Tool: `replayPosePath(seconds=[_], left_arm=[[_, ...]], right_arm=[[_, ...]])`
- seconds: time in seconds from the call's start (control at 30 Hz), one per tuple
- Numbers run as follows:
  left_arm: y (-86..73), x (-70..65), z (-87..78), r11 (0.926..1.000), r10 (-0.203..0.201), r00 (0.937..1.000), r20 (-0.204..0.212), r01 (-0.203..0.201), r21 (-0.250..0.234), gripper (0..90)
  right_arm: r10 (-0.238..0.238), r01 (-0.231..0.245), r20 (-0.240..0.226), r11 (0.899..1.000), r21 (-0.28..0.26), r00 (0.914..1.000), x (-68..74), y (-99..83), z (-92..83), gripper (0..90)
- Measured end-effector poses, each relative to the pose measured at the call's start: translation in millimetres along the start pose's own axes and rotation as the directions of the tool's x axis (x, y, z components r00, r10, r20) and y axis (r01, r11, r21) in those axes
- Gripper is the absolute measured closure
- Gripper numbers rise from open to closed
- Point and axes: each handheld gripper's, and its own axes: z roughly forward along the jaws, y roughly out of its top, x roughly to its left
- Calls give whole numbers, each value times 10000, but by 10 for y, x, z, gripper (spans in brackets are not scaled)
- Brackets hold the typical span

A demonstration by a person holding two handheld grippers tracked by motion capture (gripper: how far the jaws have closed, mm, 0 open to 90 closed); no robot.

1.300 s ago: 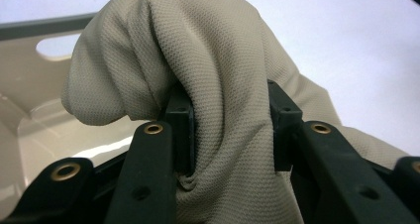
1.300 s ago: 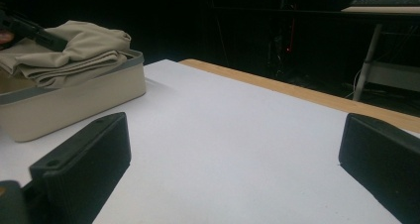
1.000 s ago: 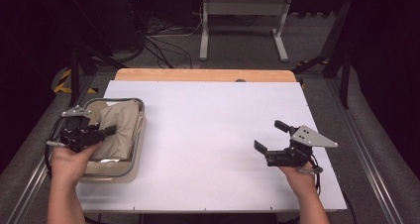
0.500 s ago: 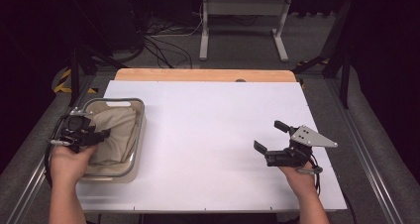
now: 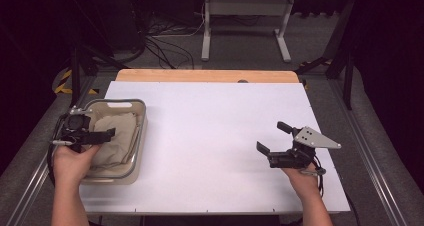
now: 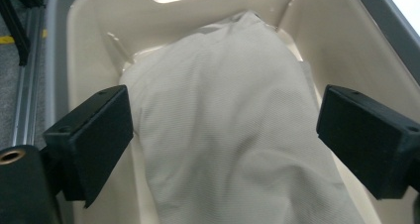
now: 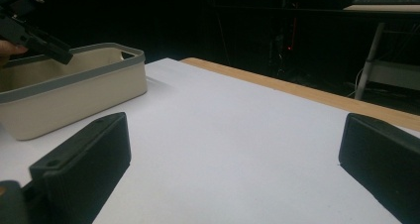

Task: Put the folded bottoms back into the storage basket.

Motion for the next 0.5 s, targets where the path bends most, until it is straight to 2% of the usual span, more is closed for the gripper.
replayPosePath(seconds=[0.1, 0.3, 0.33, 0.43, 0.47, 0.5], left_arm=[[10, -10, -24, 9999, 109, 9999, 43, -110, 105, 87], [25, -27, -142, 9997, 187, 9984, 543, -194, 130, 122], [28, -42, -179, 9995, 279, 9962, 826, -288, 90, 150], [32, -71, -209, 9988, 453, 9934, 1055, -470, 133, 200], [37, -108, -227, 9972, 668, 9889, 1324, -706, 248, 248], [41, -123, -237, 9961, 768, 9868, 1424, -823, 328, 262]], right_arm=[[-1, 1, 21, 10000, -1, 10000, -4, 1, -5, 3], [6, -6, 16, 10000, -1, 10000, -5, 3, -8, 3], [-21, 21, 11, 10000, -4, 10000, 0, 2, -5, 3], [-17, 17, 6, 10000, -4, 10000, 1, 2, -3, 3], [-17, 17, 5, 10000, -11, 10000, 1, 3, -4, 4], [-17, 17, 7, 10000, -11, 10000, 1, 4, -5, 4]])
